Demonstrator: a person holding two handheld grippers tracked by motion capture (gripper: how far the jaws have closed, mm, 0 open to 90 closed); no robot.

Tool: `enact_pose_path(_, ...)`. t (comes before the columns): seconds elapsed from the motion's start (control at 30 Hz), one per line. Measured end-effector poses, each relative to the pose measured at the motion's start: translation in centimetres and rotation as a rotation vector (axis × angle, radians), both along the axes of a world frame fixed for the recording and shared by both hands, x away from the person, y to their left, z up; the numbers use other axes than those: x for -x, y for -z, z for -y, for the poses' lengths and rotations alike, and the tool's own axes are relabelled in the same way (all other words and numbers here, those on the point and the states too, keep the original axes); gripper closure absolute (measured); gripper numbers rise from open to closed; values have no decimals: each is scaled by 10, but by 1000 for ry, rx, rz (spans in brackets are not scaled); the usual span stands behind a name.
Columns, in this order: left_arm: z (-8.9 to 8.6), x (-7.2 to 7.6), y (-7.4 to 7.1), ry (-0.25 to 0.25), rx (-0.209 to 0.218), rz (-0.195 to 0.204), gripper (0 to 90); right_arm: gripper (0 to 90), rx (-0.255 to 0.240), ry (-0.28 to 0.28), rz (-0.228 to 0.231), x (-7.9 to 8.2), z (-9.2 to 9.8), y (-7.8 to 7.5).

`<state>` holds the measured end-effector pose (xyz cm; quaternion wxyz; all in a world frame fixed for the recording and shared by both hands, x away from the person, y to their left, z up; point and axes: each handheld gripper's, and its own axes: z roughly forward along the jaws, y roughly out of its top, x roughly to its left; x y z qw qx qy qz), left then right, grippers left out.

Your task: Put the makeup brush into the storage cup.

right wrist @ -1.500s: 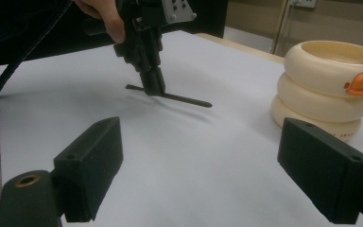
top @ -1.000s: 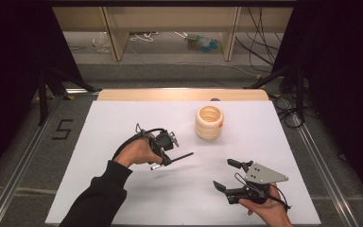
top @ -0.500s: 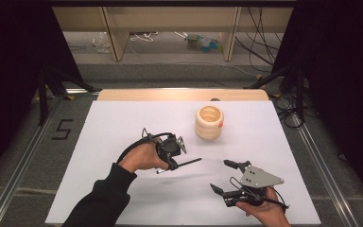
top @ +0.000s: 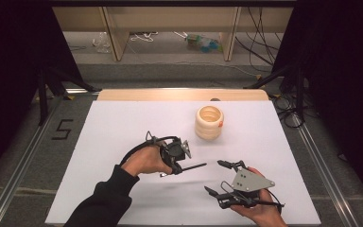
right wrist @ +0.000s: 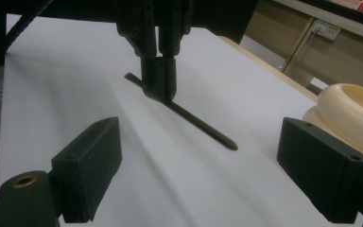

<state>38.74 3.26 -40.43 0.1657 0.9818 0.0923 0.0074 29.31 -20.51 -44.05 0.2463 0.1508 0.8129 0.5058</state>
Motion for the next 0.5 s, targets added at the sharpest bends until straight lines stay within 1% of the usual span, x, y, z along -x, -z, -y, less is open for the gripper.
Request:
enact_pose_path(0.03, 1, 1, 0, 6, -3, -4, 836, 162, 4, 0, 12, 0, -1, 0)
enact_pose_path(0.07, 2, 2, 0, 14, -7, 2, 836, 168, 23, -10, 21, 0, -5, 0)
enact_pose_path(0.1, 3, 2, 0, 15, -7, 0, 836, 170, 29, -9, 26, 0, -6, 0)
enact_pose_path(0.13, 4, 3, 1, 21, -10, -2, 836, 172, 46, -17, 35, 0, -8, 1)
enact_pose_path(0.17, 5, 4, 1, 29, -13, -4, 836, 172, 46, -17, 35, 0, -8, 1)
enact_pose_path(0.2, 6, 5, 1, 35, -14, -7, 836, 176, 74, -31, 35, 1, -12, 2)
enact_pose_path(0.23, 7, 6, 1, 37, -15, -10, 836, 181, 89, -34, 50, 0, -14, 3)
enact_pose_path(0.27, 7, 6, 1, 39, -14, -7, 836, 187, 109, -43, 54, 0, -16, 3)
enact_pose_path(0.3, 8, 7, 0, 41, -12, -8, 836, 187, 109, -43, 54, 0, -16, 3)
enact_pose_path(0.33, 8, 7, 1, 49, -13, -17, 836, 194, 125, -47, 67, 0, -18, 4)
enact_pose_path(0.37, 9, 8, 1, 50, -10, -16, 836, 207, 138, -51, 71, 0, -21, 4)
enact_pose_path(0.4, 9, 8, 1, 51, -9, -14, 836, 214, 164, -46, 69, -1, -25, 6)
enact_pose_path(0.47, 10, 9, 0, 51, -11, -17, 836, 230, 198, -59, 77, -2, -29, 8)
enact_pose_path(0.5, 10, 10, 0, 51, -10, -17, 836, 230, 198, -59, 77, -2, -29, 8)
